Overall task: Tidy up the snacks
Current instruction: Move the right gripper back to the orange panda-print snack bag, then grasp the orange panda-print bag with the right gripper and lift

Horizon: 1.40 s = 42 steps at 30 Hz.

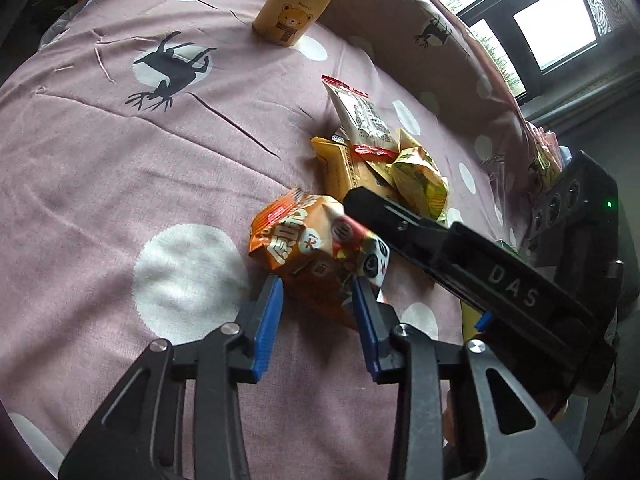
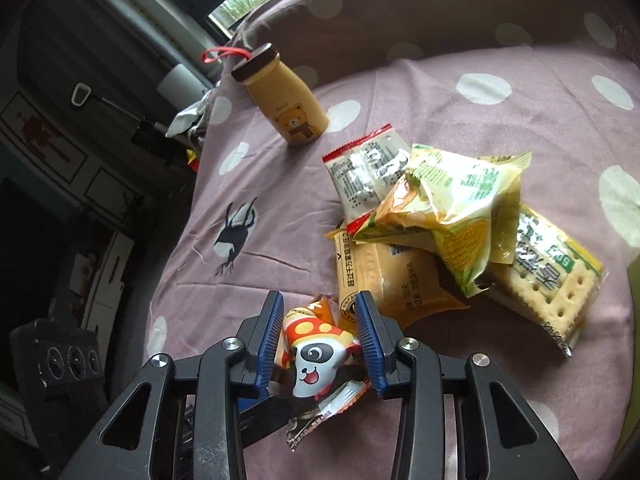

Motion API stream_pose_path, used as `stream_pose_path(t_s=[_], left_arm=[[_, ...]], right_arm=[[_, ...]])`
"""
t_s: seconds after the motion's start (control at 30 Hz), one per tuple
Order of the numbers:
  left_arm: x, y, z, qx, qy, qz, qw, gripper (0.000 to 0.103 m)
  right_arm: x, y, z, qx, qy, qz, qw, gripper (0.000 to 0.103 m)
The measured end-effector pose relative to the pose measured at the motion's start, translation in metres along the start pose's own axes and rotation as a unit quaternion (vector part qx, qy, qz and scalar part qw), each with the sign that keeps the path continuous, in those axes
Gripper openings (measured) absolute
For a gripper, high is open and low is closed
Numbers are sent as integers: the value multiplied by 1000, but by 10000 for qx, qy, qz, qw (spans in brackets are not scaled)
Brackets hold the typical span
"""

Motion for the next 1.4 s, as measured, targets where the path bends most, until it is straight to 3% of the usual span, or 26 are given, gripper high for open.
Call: stream_pose_path(t_s=[0.13,0.33,0.6,0.9,1.2,1.3,1.4], left_arm=[[2,-2,-6,314,65,-10,9995,34],[3,3,-16,440,118,-72,9989,34],[2,22,-10,121,-17,-1,9999,37],[-4,8,6,-146,-207,-190,9995,40],[-5,-5,9,51,-344,-157,9993,37],[-7,-2,16,188,-590,0,9981,34],[-8,5,23,99,-815,175,9965,34]], right_arm=[[-6,-6,-5,42,35,-242,9997,41],[-18,-7,-7,378,-191,-587,9974,41],[-19,-5,-3,443,-458,-657,9958,41],[-16,-2,3,598,-680,-539,9944,60],[-20,-18,0,399,-616,-710,9948,60],[-22,-19,1,437,-634,-695,9946,54],[-24,-12,0,623,-658,-605,9940,51]])
Point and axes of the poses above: each gripper's, at about its wrist camera, not at the fingertips, and y roughly against the way its jaws point, z to its right, x to its top, the point moved 1 cm from there along -y, roughly the way its jaws point, and after that the axes turned 2 degrees about -x, right-handed, at the moved point
